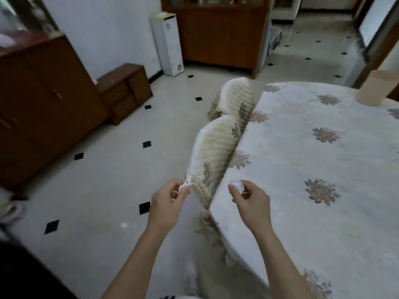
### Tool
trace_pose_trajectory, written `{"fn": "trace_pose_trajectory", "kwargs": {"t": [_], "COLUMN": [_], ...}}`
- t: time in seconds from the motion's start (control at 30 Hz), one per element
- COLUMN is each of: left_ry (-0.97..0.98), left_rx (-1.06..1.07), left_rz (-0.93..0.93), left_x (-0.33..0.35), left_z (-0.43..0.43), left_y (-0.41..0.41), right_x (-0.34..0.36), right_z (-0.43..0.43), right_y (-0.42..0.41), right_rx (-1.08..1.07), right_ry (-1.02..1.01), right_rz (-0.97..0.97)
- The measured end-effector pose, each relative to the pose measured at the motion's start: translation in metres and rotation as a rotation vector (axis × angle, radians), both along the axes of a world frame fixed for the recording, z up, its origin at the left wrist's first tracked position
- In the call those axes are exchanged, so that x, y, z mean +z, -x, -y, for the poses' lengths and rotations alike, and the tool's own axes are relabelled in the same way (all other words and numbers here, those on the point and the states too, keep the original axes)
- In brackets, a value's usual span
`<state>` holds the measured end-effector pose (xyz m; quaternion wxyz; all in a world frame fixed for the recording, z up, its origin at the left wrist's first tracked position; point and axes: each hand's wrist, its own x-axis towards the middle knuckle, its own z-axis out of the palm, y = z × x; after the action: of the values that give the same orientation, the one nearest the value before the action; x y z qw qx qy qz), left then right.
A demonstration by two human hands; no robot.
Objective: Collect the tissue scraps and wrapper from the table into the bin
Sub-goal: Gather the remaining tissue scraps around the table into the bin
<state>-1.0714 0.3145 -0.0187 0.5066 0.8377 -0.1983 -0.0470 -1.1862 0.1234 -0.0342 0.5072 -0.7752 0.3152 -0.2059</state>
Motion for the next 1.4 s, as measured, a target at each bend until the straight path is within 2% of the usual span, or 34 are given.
{"fn": "trace_pose_trajectory", "kwargs": {"t": [0.2,0.37,0.73,1.03,1.4], "left_ry": [0.044,0.052,0.063,0.06,-0.019], "left_rx": [0.23,0.328,0.269,0.201,0.093], "left_rz": [0.002,-0.055,-0.067,-0.062,-0.028], "left_x": [-0.009,-0.025,-0.015,-0.016,-0.026], "left_z": [-0.063,-0.094,-0.133,-0.115,-0.042], "left_y": [-0.044,-0.106,-0.313,-0.414,-0.546], "right_x": [0.005,0.0,0.005,-0.011,-0.027], "right_z": [-0.046,-0.073,-0.123,-0.11,-0.046], "right_y": [-0.078,-0.151,-0.362,-0.439,-0.564], "right_rx": [0.185,0.259,0.253,0.157,0.085], "right_ry": [0.056,0.093,0.059,0.024,-0.009], "right_rz": [-0.011,-0.053,-0.04,-0.071,-0.061]}}
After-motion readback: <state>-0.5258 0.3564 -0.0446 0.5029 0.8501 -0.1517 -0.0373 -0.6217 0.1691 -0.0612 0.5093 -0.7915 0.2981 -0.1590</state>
